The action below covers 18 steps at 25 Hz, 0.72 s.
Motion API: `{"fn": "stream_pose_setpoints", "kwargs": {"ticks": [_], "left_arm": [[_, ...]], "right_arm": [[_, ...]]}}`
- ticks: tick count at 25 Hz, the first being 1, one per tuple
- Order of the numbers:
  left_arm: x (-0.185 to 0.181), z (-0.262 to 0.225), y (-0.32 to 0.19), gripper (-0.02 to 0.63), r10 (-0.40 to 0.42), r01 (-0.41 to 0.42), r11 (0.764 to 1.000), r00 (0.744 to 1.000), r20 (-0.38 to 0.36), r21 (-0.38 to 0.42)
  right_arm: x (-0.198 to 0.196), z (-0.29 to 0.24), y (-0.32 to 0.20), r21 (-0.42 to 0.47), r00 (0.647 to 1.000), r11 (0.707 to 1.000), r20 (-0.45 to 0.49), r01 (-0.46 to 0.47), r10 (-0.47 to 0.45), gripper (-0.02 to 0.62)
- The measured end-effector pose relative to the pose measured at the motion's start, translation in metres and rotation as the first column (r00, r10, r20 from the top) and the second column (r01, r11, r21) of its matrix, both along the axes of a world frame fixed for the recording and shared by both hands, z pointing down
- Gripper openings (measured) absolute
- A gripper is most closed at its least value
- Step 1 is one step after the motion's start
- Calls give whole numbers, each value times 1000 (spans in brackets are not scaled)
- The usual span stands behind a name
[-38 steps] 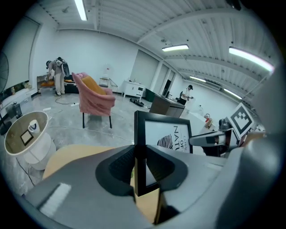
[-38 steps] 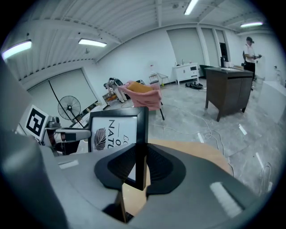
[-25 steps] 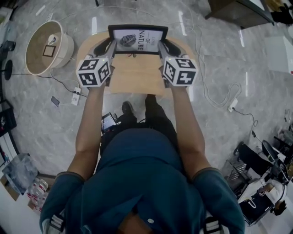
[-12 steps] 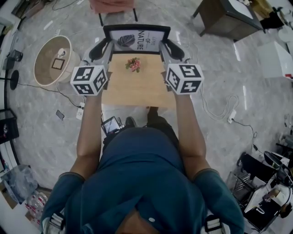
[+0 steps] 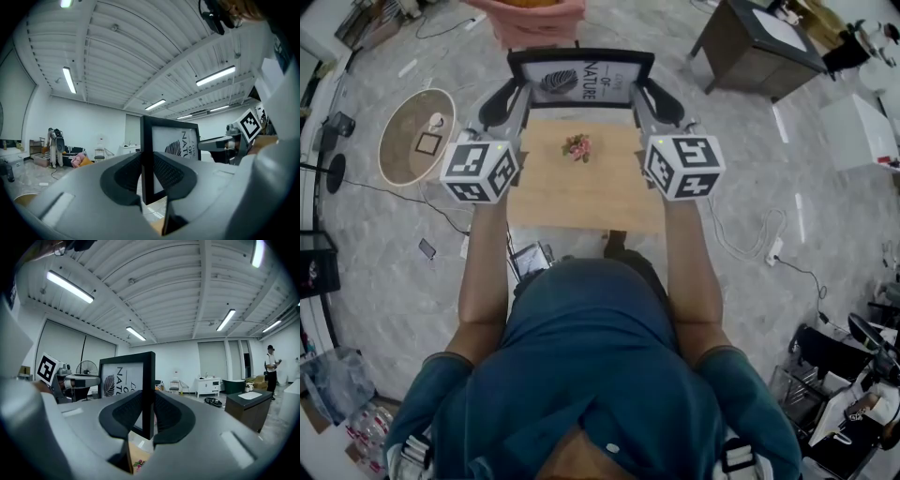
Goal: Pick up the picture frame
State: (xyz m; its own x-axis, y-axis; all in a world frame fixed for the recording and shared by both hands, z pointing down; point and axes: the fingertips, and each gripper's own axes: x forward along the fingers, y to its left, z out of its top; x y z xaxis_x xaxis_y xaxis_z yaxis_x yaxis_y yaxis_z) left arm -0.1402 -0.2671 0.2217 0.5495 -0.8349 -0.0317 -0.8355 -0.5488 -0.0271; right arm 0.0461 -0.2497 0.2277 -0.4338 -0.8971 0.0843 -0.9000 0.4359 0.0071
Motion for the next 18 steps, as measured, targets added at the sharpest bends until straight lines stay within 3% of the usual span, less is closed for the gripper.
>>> {"fn": "stream_pose_setpoints", "kwargs": {"ticks": [18], "left_arm": [[7, -19, 23, 72, 10, -10, 999, 1000, 4, 31]], "right_arm": [[6, -19, 25, 36, 1000, 999, -13, -8, 8, 83]]}}
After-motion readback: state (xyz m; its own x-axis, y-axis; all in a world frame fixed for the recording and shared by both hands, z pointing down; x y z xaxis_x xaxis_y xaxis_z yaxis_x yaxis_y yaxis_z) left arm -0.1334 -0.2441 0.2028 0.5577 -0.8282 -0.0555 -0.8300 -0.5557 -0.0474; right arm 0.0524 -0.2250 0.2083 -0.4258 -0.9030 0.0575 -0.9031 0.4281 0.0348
